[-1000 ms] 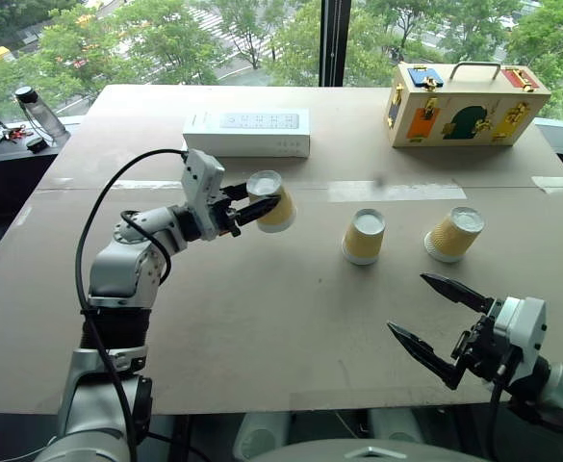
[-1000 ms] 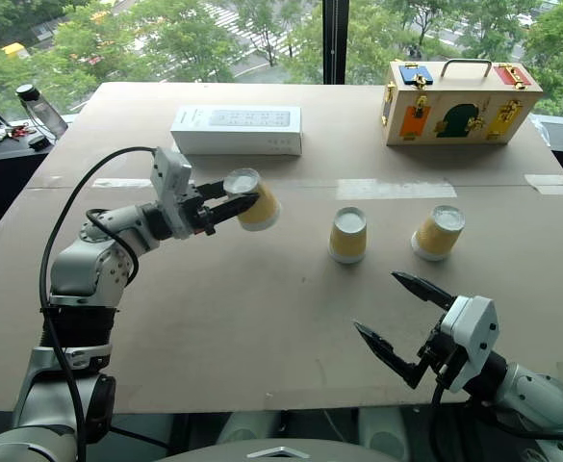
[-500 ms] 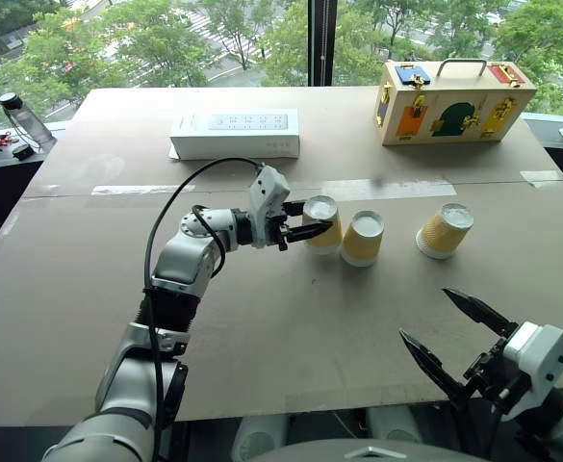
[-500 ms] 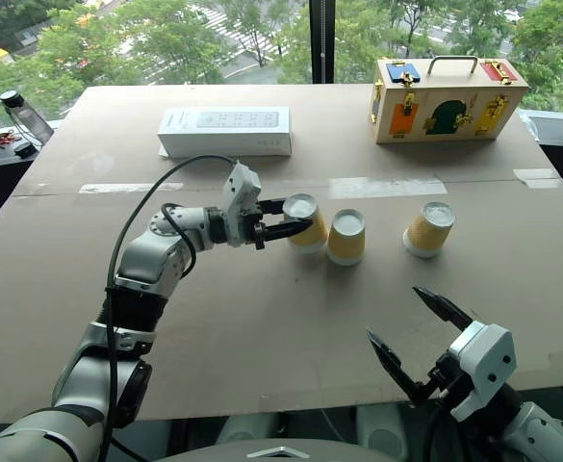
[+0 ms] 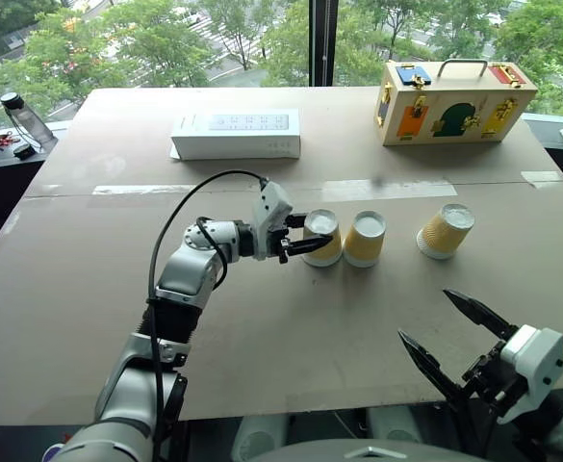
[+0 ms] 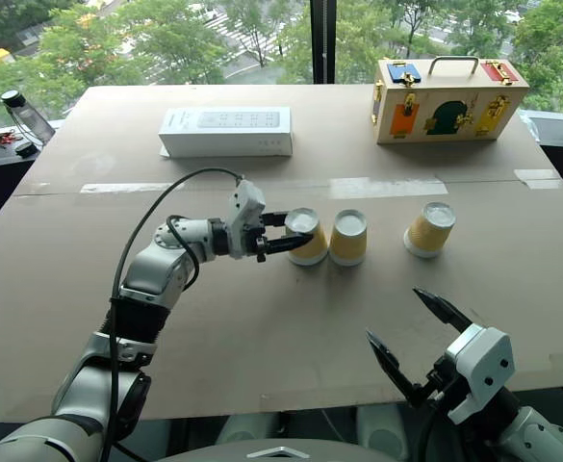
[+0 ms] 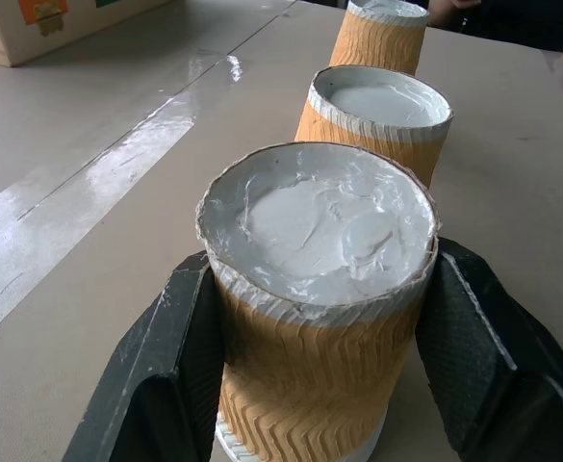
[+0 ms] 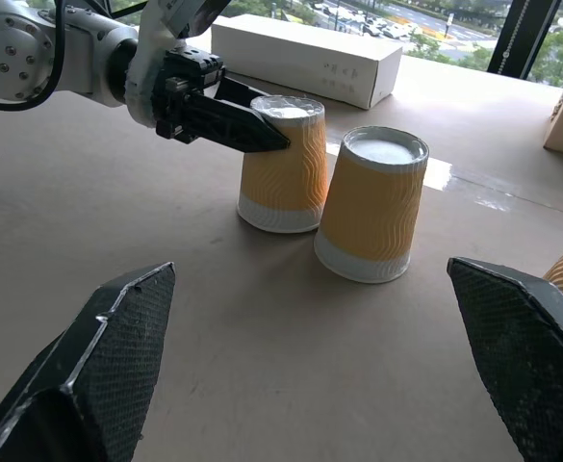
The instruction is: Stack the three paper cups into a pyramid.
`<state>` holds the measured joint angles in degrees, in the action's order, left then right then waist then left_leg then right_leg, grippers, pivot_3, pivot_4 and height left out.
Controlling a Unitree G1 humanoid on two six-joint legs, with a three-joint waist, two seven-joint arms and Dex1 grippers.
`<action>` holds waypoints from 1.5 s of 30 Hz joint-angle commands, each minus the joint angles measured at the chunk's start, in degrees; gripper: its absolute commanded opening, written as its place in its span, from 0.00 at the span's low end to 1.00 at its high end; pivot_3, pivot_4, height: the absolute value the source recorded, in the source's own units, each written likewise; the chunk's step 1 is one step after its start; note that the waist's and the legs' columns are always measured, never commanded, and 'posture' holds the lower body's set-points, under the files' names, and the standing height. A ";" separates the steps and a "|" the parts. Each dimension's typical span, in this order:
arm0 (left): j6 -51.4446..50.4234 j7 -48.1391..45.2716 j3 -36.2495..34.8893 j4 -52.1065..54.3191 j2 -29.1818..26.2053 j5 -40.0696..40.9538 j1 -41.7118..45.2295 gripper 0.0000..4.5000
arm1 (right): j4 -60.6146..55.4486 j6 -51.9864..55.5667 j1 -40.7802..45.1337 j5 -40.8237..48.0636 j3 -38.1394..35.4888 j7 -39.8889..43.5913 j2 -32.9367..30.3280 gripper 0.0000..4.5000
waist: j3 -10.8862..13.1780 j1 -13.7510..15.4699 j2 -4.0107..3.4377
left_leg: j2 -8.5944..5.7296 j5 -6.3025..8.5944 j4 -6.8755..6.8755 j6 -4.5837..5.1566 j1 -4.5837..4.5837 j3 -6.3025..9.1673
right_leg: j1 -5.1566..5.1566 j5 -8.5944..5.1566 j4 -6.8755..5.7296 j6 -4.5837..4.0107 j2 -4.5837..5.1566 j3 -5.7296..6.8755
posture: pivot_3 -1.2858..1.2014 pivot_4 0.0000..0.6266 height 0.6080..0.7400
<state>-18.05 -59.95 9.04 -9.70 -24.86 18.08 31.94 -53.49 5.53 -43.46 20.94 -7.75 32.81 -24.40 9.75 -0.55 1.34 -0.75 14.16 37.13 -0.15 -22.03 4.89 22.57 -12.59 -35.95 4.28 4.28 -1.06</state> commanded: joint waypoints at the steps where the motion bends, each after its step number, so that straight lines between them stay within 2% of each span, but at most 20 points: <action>1: 1.07 -0.07 0.54 1.72 0.52 -0.55 -0.67 0.49 | -2.35 -0.51 0.20 0.82 -0.50 -0.47 -0.19 1.00 | 0.00 0.06 0.00 | 0.00 0.00 0.00 0.00 0.00 0.00 | 0.00 0.00 0.00 0.00 0.00 0.00 | 0.52 0.24 1.00; 2: 1.23 -0.35 0.67 1.79 0.49 -0.59 -0.82 0.49 | -2.33 -0.34 0.38 0.97 -0.75 -0.55 -0.29 1.00 | 0.00 0.07 0.00 | 0.00 0.00 0.00 0.00 0.00 0.00 | 0.00 0.00 0.00 0.00 0.00 0.00 | 0.52 0.24 1.00; 3: 1.35 -0.55 0.79 1.84 0.48 -0.63 -0.92 0.71 | -2.29 -0.24 0.51 1.10 -0.96 -0.59 -0.36 1.00 | 0.00 0.08 0.00 | 0.00 0.00 0.00 0.00 0.00 0.00 | 0.00 0.00 0.00 0.00 0.00 0.00 | 0.52 0.24 1.00; 4: 1.28 -0.42 0.60 1.93 0.59 -0.48 -0.95 0.75 | -2.31 0.01 0.80 1.35 -1.35 -0.88 -0.30 1.00 | 0.00 0.05 0.00 | 0.00 0.00 0.00 0.00 0.00 0.00 | 0.00 0.00 0.00 0.00 0.00 0.00 | 0.52 0.24 1.00; 5: 0.91 -0.49 0.30 2.42 0.36 -0.17 -1.02 0.95 | -2.39 0.60 1.31 1.89 -1.94 -1.56 -0.11 1.00 | 0.00 0.04 0.00 | 0.00 0.00 0.00 0.00 0.00 -0.01 | 0.00 0.00 0.00 0.00 0.00 0.00 | 0.52 0.24 1.00; 9: -3.70 -0.55 -3.39 7.84 -1.74 4.20 -2.74 0.95 | -1.83 3.61 7.98 3.66 -5.79 -8.28 1.88 1.00 | 0.00 0.04 0.00 | 0.00 0.00 0.00 0.00 0.01 0.01 | 0.00 0.00 0.00 0.00 0.00 0.01 | 0.52 0.24 1.00; 15: -6.05 -1.42 -10.56 18.92 -7.00 10.43 -12.37 0.95 | 8.51 15.26 26.02 1.53 -9.35 -15.43 -2.17 1.00 | 0.01 -0.49 -0.02 | 0.08 0.00 -0.05 0.00 0.07 -0.09 | 0.04 0.01 0.00 -0.02 -0.04 -0.10 | 0.52 0.24 1.00; 19: -3.56 -4.47 -14.28 23.56 -9.31 13.76 -18.69 0.95 | 16.22 20.14 35.22 2.39 -8.85 -16.50 -2.96 1.00 | 0.06 0.44 -0.09 | 0.03 0.00 -0.07 0.00 0.01 -0.05 | 0.06 -0.06 -0.01 -0.18 0.00 -0.02 | 0.52 0.24 1.00; 22: -6.51 -8.06 -17.23 29.09 -11.84 20.92 -22.21 0.95 | 23.91 23.98 42.57 1.58 -7.42 -17.55 -2.87 1.00 | 0.07 0.05 -0.10 | 0.04 0.00 -0.06 0.00 -0.02 -0.08 | 0.08 -0.07 0.01 -0.21 0.00 -0.07 | 0.52 0.24 1.00; 25: -7.42 -9.93 -17.71 33.21 -14.54 23.34 -24.82 0.95 | 29.95 25.73 47.85 0.53 -7.11 -18.85 -2.34 1.00 | 0.08 0.01 -0.14 | 0.01 0.00 -0.06 0.00 -0.02 -0.09 | 0.08 -0.11 0.01 -0.28 0.03 -0.06 | 0.52 0.24 1.00; 31: -8.24 -7.50 -19.03 38.30 -15.49 25.94 -28.30 0.95 | 36.15 27.26 51.61 1.28 -6.18 -15.90 -2.20 1.00 | 0.11 -0.16 -0.20 | 0.01 0.00 -0.09 0.00 0.00 -0.12 | 0.08 -0.04 0.01 -0.16 0.01 -0.10 | 0.52 0.24 1.00; 32: -8.35 -6.93 -19.17 38.88 -15.37 26.26 -28.97 1.00 | 36.66 26.99 51.84 1.17 -6.18 -15.61 -2.11 0.87 | 0.11 -0.18 -0.21 | 0.01 0.00 -0.09 0.00 0.00 -0.12 | 0.08 -0.03 0.01 -0.15 0.01 -0.10 | 0.52 0.24 1.00; 33: -8.30 -6.52 -19.27 39.47 -15.26 26.47 -29.84 1.00 | 36.95 26.46 52.08 1.23 -6.14 -15.06 -2.03 0.80 | 0.11 -0.24 -0.21 | 0.01 0.00 -0.09 0.00 0.00 -0.12 | 0.08 -0.03 0.00 -0.14 0.00 -0.11 | 0.52 0.24 1.00; 36: -7.81 -5.48 -19.44 40.11 -14.96 26.47 -32.14 1.00 | 36.67 24.84 52.27 0.87 -6.21 -13.75 -2.29 0.50 | 0.11 -0.29 -0.21 | 0.02 0.00 -0.09 0.01 0.03 -0.15 | 0.08 -0.03 0.00 -0.15 0.00 -0.15 | 0.52 0.24 1.00; 37: -7.74 -4.77 -19.62 40.08 -14.64 26.61 -32.53 1.00 | 36.06 24.08 52.17 0.91 -6.22 -12.85 -2.65 0.43 | 0.11 -0.29 -0.22 | 0.02 0.00 -0.09 0.01 0.03 -0.15 | 0.08 -0.03 0.00 -0.14 -0.01 -0.15 | 0.52 0.24 1.00; 38: -7.75 -3.80 -19.86 40.08 -14.17 26.85 -32.86 1.00 | 35.30 23.54 52.14 1.26 -6.38 -11.94 -2.87 0.40 | 0.12 -0.29 -0.23 | 0.03 0.00 -0.09 0.01 0.04 -0.15 | 0.08 -0.04 0.00 -0.16 -0.02 -0.15 | 0.52 0.24 1.00; 43: -1.87 3.59 -24.53 34.48 -7.85 23.84 -34.88 1.00 | 26.87 27.83 55.30 11.68 -6.89 -4.37 -5.11 0.40 | 0.16 -0.38 -0.34 | 0.04 0.00 -0.09 0.01 0.04 -0.15 | 0.08 0.02 0.00 -0.05 -0.02 -0.15 | 0.52 0.24 1.00; 45: -0.17 3.09 -27.18 31.75 -6.79 24.80 -35.48 1.00 | 23.90 31.19 57.76 16.20 -5.93 -2.31 -6.68 0.40 | 0.19 -0.54 -0.37 | 0.04 0.00 -0.09 0.01 0.06 -0.23 | 0.08 0.03 0.00 -0.04 -0.02 -0.23 | 0.52 0.24 1.00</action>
<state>-20.49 -56.95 -14.74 23.16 -31.41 42.05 -3.00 -24.55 34.95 12.12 32.66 -13.35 28.29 -29.95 9.94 -1.09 0.98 -0.66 14.16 37.04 -0.14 -21.96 4.70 22.65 -12.56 -35.95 4.24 4.21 -1.26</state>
